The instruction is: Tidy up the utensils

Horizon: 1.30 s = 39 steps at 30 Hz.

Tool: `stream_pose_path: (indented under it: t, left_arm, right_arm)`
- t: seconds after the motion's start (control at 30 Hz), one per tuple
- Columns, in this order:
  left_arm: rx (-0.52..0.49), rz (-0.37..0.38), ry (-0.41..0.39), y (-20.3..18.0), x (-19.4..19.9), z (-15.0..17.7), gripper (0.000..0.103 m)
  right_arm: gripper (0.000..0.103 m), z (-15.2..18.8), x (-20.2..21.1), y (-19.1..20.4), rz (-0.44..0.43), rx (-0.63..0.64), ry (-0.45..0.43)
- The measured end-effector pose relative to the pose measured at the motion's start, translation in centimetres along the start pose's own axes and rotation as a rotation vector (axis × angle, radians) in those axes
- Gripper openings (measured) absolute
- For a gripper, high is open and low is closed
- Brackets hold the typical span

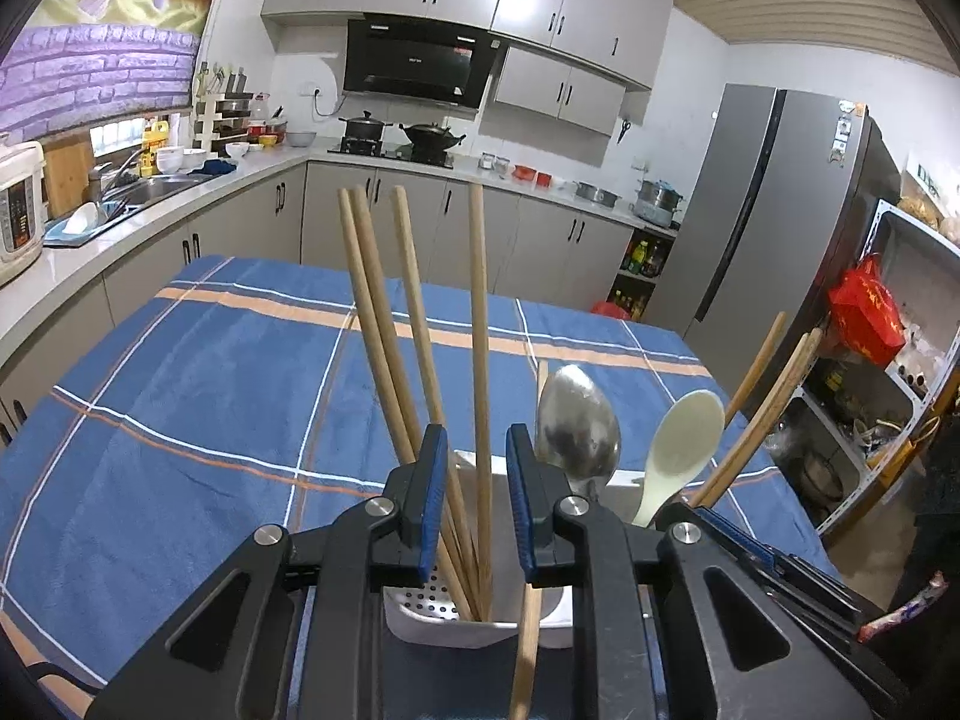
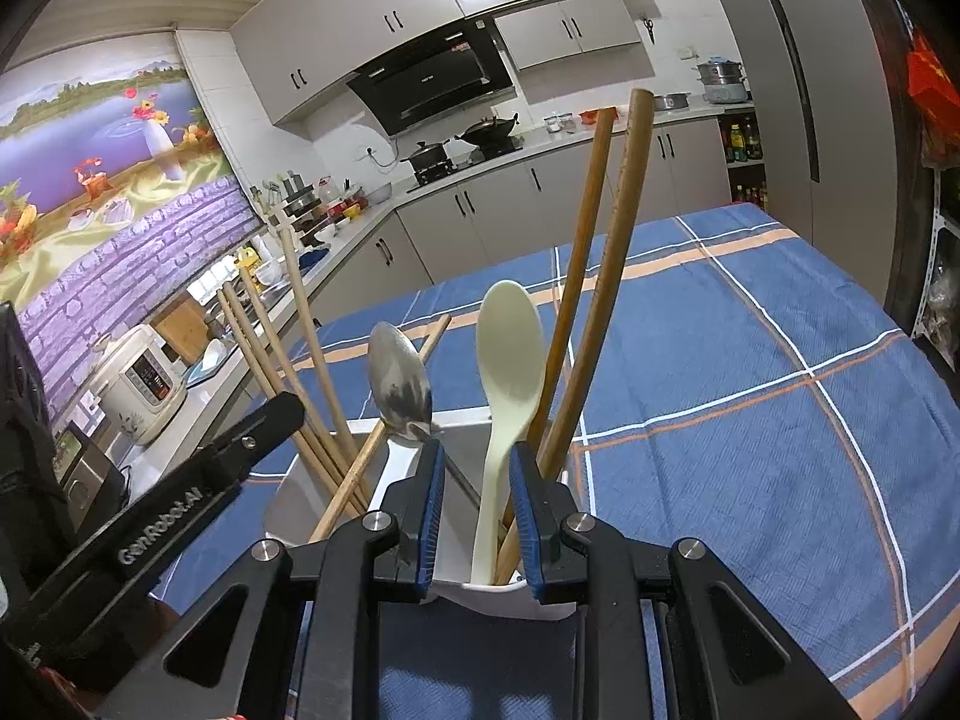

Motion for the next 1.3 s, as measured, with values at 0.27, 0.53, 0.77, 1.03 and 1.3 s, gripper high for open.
stream_pose_path:
  t: [0.27,0.53,0.77,1.03,1.3]
  left_arm:
    - [0.036,0.006,-0.027,0.4,3.7,-1.3,0.022]
    - [0.033,-0.068,-0.038,1.5,7.7,-1.6,0.040]
    - [0.037,-0.126,-0.033,2.1,11.5,-0.5,0.061]
    - [0.019,-0.169,-0.045,2.2,16.6,0.7,0.071]
    - [0.002,-0.187,-0.097,1.7,20.9,1.5,0.074]
  right_arm:
    - [0.024,-0.2,1.1,0.2,-0.010,0.006,-0.014]
    - [0.031,0.1,3.9,0.7,0.001,0.013,-0.027]
    - [0.039,1.1,7.2,1.6,0.009,0.026,-0.034]
    - [0.048,2.4,11.1,3.4,0.012,0.066,-0.036]
    - [0.050,4.0,14.7,5.7,0.023,0.148,-0.040]
Point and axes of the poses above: each gripper's, at about its wrist camera, not at the fingertips, and x roughly against the way its jaws point, y to its left, z to its underside, the point moved 5 cm from there along -x, roughly the way its jaws point, and after that the axes turned 8 degrees about x, right-handed, at the moved point
